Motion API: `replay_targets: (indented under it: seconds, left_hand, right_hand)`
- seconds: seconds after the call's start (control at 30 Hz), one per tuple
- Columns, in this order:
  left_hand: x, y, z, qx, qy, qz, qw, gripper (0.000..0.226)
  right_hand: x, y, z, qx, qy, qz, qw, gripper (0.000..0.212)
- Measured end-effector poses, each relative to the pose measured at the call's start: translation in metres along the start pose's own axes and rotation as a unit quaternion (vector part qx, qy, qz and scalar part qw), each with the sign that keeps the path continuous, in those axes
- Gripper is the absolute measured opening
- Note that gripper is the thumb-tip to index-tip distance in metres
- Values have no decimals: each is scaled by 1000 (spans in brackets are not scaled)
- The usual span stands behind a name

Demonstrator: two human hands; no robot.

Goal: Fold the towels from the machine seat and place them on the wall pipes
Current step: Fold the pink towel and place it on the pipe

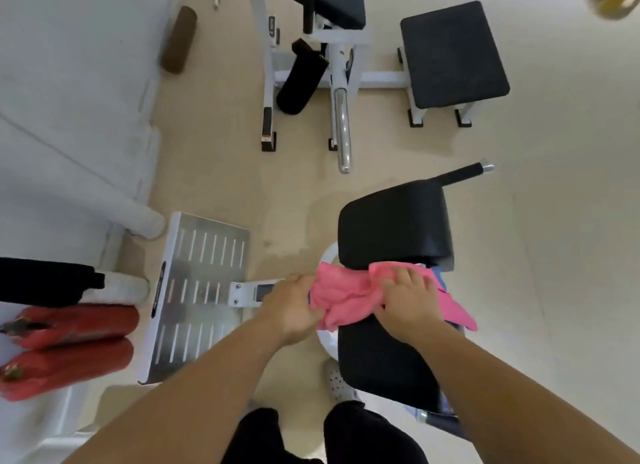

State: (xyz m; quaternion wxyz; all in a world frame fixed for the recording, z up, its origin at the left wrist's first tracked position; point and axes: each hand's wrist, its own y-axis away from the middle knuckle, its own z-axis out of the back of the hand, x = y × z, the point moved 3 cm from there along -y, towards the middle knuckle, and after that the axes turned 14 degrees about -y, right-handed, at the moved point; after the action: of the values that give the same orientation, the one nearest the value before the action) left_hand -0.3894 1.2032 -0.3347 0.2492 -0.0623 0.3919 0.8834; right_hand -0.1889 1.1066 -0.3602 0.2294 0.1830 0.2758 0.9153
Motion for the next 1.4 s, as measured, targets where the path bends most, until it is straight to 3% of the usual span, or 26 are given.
replay_targets:
  seconds: [0.23,0.4,0.53,0.63,0.7,0.8,0.97,1.1,1.2,1.33,1.4]
  left_hand:
    - [-56,-36,-50,83,40,-1,996,56]
    - [-70,-64,-67,97,216,44,970,63]
    - [-89,-90,-76,60,307,79,947,46]
    - [-105,-97,-83,43,365,85,926,32]
    - [-113,-94,-83,5,392,81,917,20]
    - [-117,-79,-72,-66,355,86,928,11]
    - [-105,-36,-38,-107,333,72,934,14]
    - [-94,13,-6,-123,337,29,933,19]
    - [-86,52,15,-139,369,31,919,15]
    - [-73,101,36,-186,411,22,892,12]
    - [-62,125,43,-232,418,38,877,12]
  right_hand:
    - [-67,-8,0,-103,-104,-33,989,46]
    - [-83,-21,1,-115,-173,-81,975,47]
    - [-87,-18,-12,-187,-152,16,970,24]
    - [-87,-2,-19,-291,-185,118,931,8]
    - [-85,9,-19,-320,-200,164,911,5]
    - [-87,19,-15,-307,-228,157,911,9]
    - [-77,37,0,-186,-261,121,939,20]
    - [-42,53,25,-151,-320,193,915,51]
    - [-2,61,43,-137,-305,255,907,69]
    - [55,86,69,-153,-264,352,885,23]
    - [76,104,80,-130,-324,365,863,29]
